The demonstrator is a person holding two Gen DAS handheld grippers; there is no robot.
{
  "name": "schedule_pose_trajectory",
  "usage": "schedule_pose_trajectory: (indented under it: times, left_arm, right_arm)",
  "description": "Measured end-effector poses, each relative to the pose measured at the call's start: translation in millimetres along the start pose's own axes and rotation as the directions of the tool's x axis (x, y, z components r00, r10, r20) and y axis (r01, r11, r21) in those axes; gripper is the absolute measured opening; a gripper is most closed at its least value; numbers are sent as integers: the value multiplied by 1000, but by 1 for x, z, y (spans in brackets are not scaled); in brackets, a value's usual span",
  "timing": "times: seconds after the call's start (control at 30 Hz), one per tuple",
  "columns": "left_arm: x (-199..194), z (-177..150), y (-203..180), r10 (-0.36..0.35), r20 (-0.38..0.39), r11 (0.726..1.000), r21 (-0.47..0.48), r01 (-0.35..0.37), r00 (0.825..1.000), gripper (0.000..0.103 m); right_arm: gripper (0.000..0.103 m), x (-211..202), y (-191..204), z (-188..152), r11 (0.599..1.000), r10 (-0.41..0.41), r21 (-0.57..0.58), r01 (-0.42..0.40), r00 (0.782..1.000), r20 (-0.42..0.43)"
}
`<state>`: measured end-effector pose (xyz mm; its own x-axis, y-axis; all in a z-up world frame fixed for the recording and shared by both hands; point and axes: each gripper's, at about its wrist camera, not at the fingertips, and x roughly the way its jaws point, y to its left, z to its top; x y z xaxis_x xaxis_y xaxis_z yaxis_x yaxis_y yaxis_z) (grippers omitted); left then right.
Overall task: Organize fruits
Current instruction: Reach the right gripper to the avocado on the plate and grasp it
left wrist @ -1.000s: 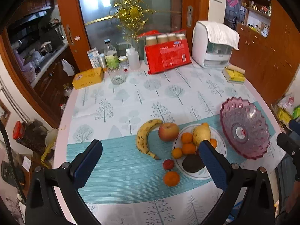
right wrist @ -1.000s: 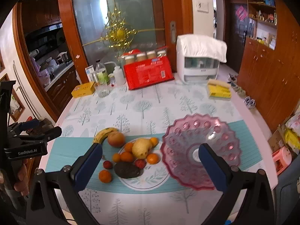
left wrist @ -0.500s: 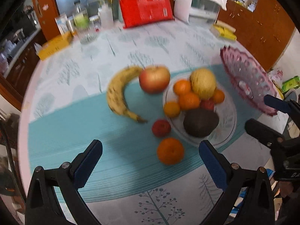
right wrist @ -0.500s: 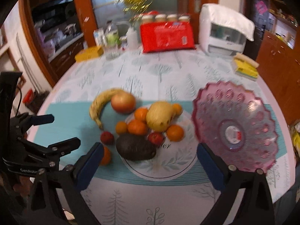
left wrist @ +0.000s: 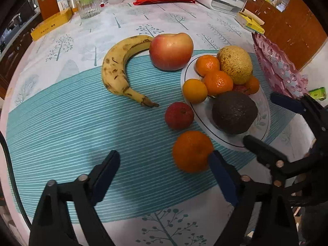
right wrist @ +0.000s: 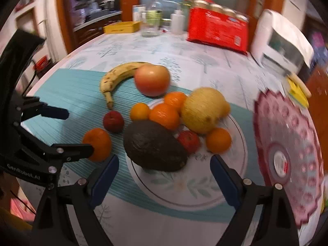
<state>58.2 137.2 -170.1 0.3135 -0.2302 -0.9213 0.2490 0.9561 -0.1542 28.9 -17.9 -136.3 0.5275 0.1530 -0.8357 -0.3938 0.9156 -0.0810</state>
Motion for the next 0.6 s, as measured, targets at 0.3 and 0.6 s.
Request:
schedule_pose_trajectory:
  times: [0.3, 0.6]
  left_arm:
    - [-6, 3, 11, 4, 4, 1000, -29, -3, 1000, 84]
    - [-9, -1, 8, -15, -13, 998, -58, 14, 1000, 84]
  right_arm:
    - [84, 18, 6, 11, 989, 39, -142, -36, 999, 18]
    - [63, 35, 23, 8, 963, 24, -270, -19, 1000, 15]
